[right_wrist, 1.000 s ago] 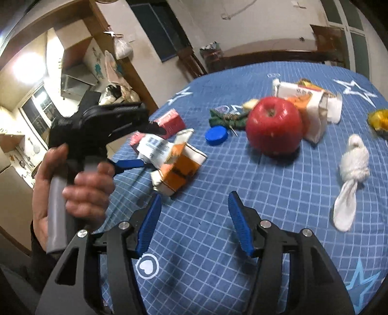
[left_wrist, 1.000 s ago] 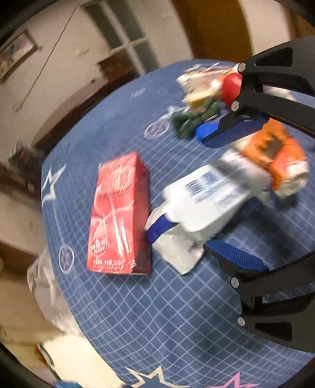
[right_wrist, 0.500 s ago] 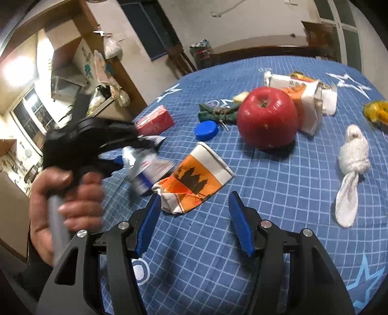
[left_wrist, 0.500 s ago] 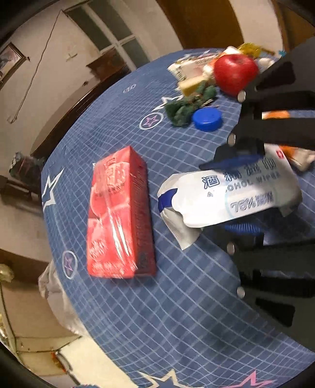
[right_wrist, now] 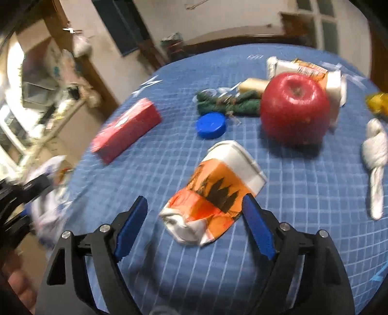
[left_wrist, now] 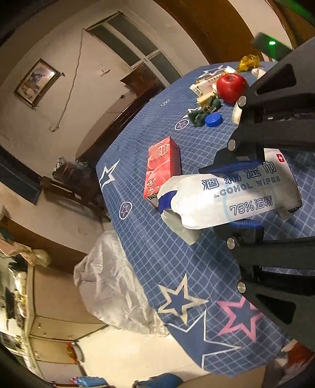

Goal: Collect trash
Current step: 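Grasp the white alcohol-wipes pack with the left tool while the right tool grasps the orange paper cup, then carry the wipes pack and orange cup over the green bin with both tools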

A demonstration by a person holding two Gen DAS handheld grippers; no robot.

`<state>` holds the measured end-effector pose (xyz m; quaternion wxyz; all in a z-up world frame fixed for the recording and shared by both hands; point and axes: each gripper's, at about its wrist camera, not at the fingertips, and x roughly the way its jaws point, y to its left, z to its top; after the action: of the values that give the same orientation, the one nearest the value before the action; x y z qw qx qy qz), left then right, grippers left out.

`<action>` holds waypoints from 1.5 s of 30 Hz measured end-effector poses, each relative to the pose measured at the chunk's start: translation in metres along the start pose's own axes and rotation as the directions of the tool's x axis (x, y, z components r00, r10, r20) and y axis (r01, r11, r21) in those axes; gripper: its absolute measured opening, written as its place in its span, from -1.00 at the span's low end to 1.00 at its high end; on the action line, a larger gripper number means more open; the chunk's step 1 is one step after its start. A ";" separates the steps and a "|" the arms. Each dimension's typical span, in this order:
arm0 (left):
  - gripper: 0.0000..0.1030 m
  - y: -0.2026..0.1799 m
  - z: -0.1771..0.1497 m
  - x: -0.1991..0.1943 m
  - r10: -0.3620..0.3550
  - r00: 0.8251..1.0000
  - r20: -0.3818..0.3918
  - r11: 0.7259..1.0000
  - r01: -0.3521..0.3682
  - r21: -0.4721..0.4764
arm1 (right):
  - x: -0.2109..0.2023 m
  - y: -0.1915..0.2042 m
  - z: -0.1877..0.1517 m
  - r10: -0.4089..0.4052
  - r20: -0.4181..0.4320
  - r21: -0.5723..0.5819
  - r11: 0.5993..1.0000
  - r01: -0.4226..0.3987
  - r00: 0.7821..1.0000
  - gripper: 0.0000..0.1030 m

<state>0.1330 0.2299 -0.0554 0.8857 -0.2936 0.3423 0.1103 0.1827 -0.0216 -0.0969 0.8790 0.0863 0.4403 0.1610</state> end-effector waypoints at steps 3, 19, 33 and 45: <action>-0.37 -0.002 -0.004 -0.001 -0.017 1.000 -0.016 1.000 0.017 0.021 | 0.010 0.005 0.004 -0.072 0.009 -0.036 0.997 0.072 0.997 0.34; -0.37 -0.087 -0.045 -0.013 -0.141 0.988 -0.068 0.958 0.153 0.243 | -0.101 -0.051 -0.025 0.063 0.148 -0.110 0.993 -0.047 0.987 -0.40; -0.37 -0.293 -0.159 -0.014 -0.309 0.928 -0.206 0.707 0.369 0.603 | -0.279 -0.220 -0.079 -0.359 0.446 0.231 0.931 0.282 0.820 -0.39; -0.37 -0.458 -0.289 -0.019 -0.396 0.859 -0.323 0.403 0.479 0.780 | -0.337 -0.320 -0.103 -0.568 0.365 0.347 0.818 0.459 0.737 -0.38</action>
<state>0.1439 -0.3100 -0.0101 0.8958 0.0849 0.3006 -0.3162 -0.0220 -0.4403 -0.0011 0.9499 0.0984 0.2453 -0.1671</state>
